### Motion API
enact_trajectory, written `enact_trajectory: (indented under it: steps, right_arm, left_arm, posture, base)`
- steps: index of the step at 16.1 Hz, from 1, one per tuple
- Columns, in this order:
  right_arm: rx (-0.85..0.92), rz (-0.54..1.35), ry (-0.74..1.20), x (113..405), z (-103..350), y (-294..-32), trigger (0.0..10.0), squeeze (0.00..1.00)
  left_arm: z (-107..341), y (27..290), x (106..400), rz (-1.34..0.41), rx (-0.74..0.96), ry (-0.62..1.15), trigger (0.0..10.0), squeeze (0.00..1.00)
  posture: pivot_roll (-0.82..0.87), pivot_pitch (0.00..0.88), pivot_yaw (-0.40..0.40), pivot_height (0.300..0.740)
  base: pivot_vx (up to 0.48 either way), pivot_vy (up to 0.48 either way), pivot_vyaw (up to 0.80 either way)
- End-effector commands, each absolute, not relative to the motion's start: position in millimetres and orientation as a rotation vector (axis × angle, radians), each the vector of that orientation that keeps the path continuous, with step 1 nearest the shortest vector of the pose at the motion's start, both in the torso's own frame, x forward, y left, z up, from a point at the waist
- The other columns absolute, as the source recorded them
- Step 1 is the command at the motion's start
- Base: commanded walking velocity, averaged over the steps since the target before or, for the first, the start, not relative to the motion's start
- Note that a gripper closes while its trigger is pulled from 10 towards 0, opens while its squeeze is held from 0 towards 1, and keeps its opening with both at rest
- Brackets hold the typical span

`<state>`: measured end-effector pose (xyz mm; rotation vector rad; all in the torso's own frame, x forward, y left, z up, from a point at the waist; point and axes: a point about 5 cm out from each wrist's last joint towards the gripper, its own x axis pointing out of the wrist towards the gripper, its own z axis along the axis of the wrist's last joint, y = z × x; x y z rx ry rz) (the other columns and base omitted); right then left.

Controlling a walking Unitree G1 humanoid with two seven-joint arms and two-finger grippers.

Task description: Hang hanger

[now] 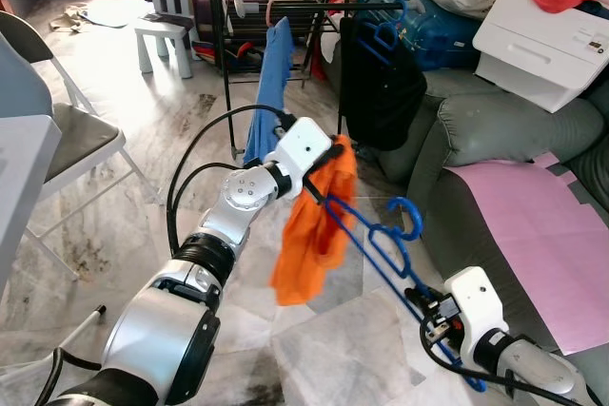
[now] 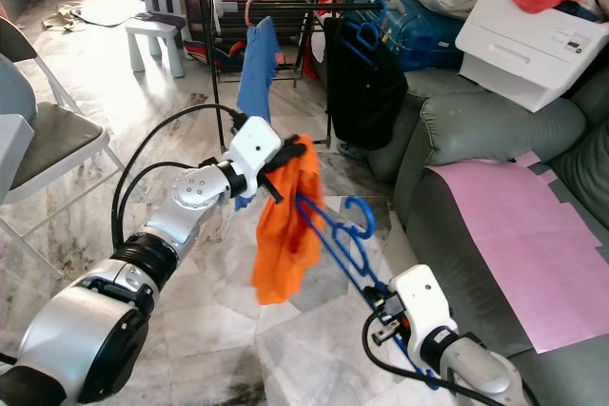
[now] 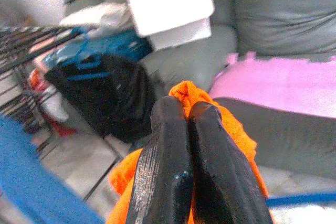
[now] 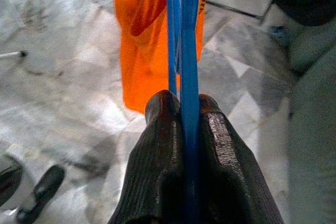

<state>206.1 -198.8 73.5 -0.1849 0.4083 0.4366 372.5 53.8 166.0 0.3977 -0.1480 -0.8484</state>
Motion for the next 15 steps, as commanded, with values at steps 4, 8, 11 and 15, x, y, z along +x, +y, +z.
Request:
enact_trajectory:
  steps: [4, 8, 11, 15]
  right_arm:
    - [-0.178, 0.223, 0.350, 223, 83, -224, 10.0, 0.00]
    - [-0.101, 0.093, 0.360, 226, 78, -240, 10.0, 0.00]
    - [0.037, -0.051, 0.332, 232, 85, -255, 10.0, 0.00]
    - [0.116, -0.005, 0.424, 221, 71, -248, 10.0, 0.00]
  left_arm:
    - [168, 67, 366, -0.904, 0.382, -0.186, 10.0, 0.00]
    - [184, 69, 362, -0.901, 0.308, -0.274, 10.0, 0.00]
    - [183, 69, 362, -0.889, 0.306, -0.268, 10.0, 0.00]
    - [181, 70, 364, -0.846, 0.322, -0.248, 10.0, 0.00]
  posture:
    - [0.02, 0.000, -0.077, 0.740]
    - [0.03, 0.000, -0.083, 0.740]
    - [0.02, 0.000, -0.077, 0.740]
    - [0.01, 0.000, -0.079, 0.740]
  base:
    - [0.000, 0.000, 0.00]
    - [0.000, 0.000, 0.00]
    - [0.000, 0.000, 0.00]
    - [0.000, 0.000, 0.00]
